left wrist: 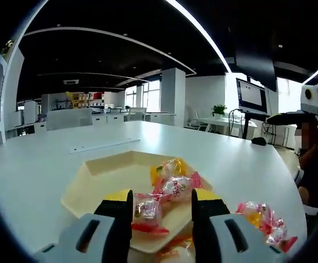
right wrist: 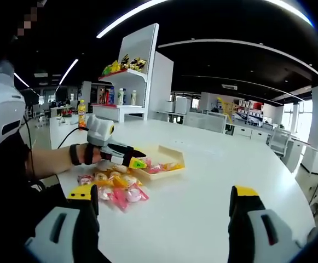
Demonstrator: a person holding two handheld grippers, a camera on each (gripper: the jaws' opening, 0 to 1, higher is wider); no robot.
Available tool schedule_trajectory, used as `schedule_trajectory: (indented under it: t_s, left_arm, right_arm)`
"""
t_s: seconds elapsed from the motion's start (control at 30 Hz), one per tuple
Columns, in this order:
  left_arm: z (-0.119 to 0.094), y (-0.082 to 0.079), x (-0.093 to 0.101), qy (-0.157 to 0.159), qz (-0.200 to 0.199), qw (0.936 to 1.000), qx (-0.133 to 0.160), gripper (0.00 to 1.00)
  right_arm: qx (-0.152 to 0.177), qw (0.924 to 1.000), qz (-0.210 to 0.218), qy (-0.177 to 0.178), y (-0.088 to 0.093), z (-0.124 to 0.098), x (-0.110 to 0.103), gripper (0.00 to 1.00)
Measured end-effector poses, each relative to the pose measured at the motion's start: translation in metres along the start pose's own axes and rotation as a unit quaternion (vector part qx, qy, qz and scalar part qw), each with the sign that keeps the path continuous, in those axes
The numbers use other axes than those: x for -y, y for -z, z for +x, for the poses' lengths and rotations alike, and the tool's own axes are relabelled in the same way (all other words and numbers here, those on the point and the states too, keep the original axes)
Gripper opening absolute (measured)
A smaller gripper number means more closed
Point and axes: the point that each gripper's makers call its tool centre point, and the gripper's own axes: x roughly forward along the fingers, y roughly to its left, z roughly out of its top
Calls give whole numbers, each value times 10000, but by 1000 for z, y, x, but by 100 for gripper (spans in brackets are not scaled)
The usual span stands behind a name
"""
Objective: Pick up the marshmallows scattered on the table and place them into the bowl on the table
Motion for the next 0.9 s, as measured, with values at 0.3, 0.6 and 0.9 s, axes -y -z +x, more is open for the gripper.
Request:
schedule_trajectory:
  t_s: [0.3, 0.6, 0.9]
  left_arm:
    - [-5, -13, 1, 24, -92, 9992, 384, 63]
    - [-6, -20, 1, -23, -77, 9979, 635, 85]
    - [-19, -34, -18, -378, -66, 9945, 973, 95]
  right_arm:
    - [61, 10000, -58, -9, -10, 1, 0, 97]
    - [67, 9999, -122, -9, -14, 0, -3, 97]
    - [126, 9997, -191, -52, -22, -2, -5, 97]
